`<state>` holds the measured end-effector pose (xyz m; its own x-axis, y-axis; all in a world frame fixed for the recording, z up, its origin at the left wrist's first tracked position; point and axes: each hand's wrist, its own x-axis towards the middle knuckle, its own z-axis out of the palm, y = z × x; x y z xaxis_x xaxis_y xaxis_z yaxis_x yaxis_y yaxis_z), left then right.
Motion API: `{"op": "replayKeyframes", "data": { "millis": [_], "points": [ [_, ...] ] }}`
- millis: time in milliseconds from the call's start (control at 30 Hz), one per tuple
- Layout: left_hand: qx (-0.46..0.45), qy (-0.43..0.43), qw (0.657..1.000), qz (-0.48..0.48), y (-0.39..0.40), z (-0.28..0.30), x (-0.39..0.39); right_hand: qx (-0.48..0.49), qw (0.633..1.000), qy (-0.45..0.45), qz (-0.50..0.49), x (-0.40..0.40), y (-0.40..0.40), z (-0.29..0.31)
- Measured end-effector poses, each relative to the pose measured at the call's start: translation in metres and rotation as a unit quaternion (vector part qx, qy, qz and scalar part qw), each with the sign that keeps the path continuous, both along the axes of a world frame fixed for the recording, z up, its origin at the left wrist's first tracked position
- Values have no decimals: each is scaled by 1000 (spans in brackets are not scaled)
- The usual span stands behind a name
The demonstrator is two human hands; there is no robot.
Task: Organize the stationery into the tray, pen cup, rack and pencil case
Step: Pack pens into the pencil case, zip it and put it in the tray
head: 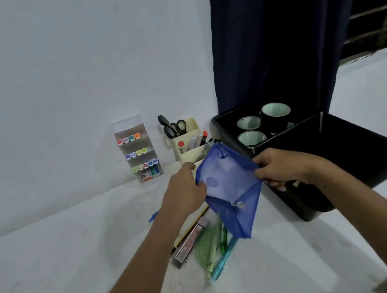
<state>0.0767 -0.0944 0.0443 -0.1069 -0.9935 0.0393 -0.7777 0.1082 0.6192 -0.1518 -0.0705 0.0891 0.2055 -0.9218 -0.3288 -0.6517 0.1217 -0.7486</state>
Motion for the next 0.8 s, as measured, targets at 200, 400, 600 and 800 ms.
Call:
{"op": "replayKeyframes", "data": {
  "millis": [200, 400, 600, 800],
  "points": [
    [43, -2, 999, 0, -9, -12, 19, 18, 999, 42, -12, -24, -10, -8],
    [93, 35, 995, -11, -15, -25, 38, -67, 997, 33, 2, -3, -25, -19],
    [48, -144, 988, 19, -20, -40, 69, -202, 968, 146, 31, -1, -36, -30],
    [50, -223, 973, -27, -25, -58, 62, -321, 916, 239, 34, 1, -35, -50]
  ]
}}
